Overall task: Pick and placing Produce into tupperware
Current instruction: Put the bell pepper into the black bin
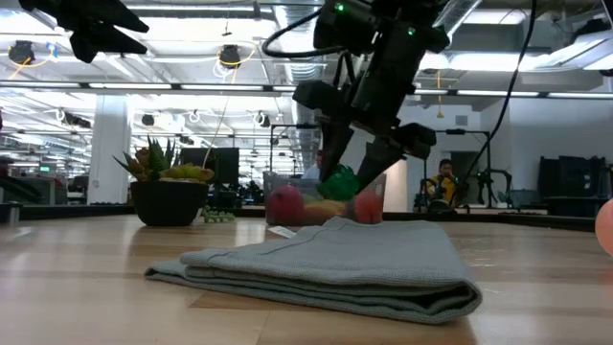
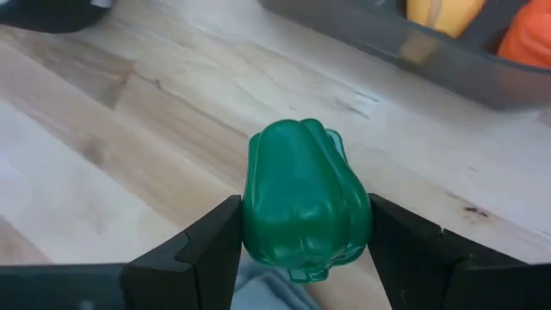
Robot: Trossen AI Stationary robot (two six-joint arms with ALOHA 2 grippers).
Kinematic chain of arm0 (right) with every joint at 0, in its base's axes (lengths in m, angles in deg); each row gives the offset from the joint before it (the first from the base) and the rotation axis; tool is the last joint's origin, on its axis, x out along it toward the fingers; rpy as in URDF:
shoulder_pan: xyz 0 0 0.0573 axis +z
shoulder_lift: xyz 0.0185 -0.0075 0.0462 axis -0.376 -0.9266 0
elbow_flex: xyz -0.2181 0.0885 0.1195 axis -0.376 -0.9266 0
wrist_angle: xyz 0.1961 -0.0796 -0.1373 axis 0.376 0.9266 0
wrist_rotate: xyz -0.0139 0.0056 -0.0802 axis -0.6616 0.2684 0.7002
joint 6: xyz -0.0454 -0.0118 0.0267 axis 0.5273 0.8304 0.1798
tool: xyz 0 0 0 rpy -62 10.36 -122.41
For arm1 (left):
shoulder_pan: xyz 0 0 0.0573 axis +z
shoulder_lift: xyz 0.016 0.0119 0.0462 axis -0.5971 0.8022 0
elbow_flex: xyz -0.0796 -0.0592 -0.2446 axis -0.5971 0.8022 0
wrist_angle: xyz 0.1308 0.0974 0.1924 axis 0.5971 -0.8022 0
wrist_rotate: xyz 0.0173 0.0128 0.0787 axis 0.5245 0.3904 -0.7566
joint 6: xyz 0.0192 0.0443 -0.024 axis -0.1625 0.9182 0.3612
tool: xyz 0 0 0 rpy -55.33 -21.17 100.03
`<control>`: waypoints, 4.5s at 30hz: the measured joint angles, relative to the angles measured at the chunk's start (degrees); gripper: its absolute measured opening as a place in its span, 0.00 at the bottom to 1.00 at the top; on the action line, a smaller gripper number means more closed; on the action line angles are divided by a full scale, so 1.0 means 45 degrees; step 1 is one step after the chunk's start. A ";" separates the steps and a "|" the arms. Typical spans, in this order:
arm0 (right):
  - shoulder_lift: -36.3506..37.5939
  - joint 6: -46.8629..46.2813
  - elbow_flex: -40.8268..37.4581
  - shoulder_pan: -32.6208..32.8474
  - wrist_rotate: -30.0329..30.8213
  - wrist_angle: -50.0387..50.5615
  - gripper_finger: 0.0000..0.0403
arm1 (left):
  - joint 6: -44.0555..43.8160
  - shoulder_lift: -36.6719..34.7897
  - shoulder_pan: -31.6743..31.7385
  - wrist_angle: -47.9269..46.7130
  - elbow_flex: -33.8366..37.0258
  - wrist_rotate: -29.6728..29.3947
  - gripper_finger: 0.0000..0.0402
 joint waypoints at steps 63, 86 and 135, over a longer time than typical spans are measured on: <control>0.0000 0.3702 0.3722 -0.2390 0.1666 0.3464 0.61 | 0.0068 0.0000 0.0005 -0.0035 -0.0005 -0.0073 0.57; -0.0066 0.4673 0.3717 -0.3388 0.1326 0.3121 0.61 | 0.0068 -0.0004 0.0005 -0.0035 -0.0005 -0.0398 0.57; -0.1667 0.5170 0.3694 -0.3738 -0.0122 0.1982 0.61 | 0.0166 -0.0005 0.0005 -0.0206 -0.0005 -0.0701 0.57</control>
